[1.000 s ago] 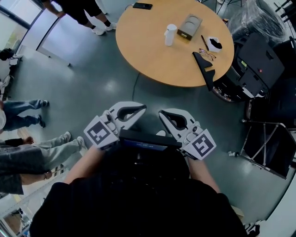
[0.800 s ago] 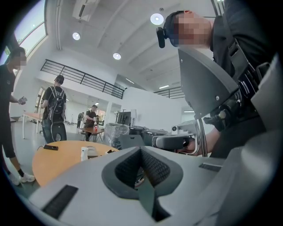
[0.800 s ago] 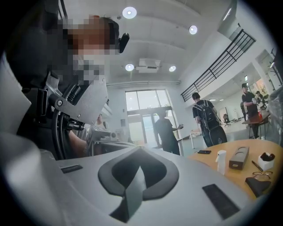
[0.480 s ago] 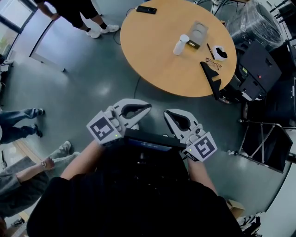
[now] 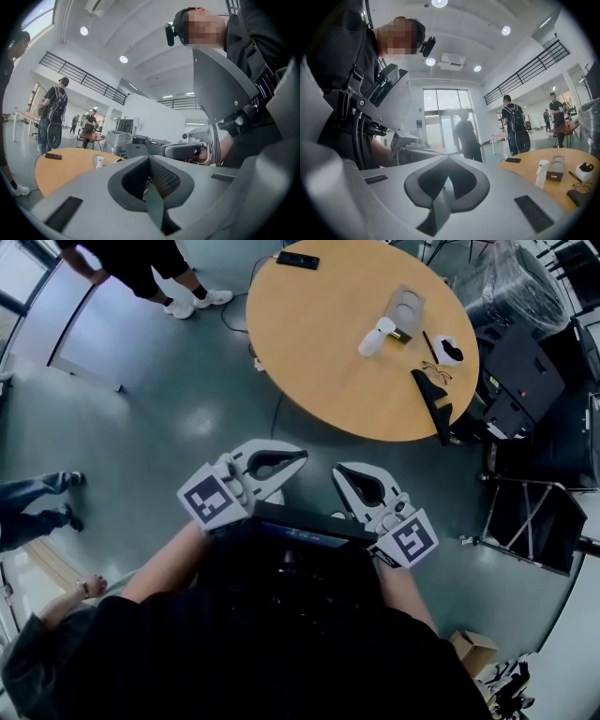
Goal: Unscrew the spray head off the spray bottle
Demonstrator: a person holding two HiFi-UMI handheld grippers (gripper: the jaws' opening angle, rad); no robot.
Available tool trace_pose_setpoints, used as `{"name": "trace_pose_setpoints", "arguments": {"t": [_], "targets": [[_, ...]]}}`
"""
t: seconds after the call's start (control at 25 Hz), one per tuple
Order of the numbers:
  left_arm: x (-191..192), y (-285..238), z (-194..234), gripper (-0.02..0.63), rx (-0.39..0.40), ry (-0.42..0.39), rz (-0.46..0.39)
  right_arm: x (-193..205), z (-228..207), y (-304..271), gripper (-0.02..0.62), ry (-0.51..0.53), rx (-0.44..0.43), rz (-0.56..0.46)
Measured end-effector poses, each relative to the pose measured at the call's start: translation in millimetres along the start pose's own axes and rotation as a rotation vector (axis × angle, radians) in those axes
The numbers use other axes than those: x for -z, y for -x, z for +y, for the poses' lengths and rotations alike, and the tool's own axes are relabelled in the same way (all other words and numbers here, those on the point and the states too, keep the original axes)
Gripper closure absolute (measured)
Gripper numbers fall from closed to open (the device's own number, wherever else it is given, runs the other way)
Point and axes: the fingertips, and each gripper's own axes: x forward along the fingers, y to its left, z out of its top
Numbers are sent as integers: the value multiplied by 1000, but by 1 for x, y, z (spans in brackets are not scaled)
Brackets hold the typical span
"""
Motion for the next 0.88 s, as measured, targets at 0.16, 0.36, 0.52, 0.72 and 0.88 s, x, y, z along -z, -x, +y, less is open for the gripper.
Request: {"name": "trace_pose_setpoints", "arguments": {"t": [0.16, 0.36, 0.52, 0.72, 0.88], "targets": [[-1, 8, 12, 604, 2, 3, -7, -1, 0, -13, 601, -2, 5, 7], [2, -3, 21, 604, -5, 8, -6, 3, -17, -14, 601, -15, 3, 3], [4, -20, 29, 604, -24, 1, 4, 5, -38, -10, 601, -27, -11, -6], [-1, -58, 36, 604, -45, -3, 5, 2, -74, 4, 601, -35, -51, -16], [-8, -98, 42, 604, -67, -11, 1, -4, -109, 19, 601, -41, -82, -24]]}}
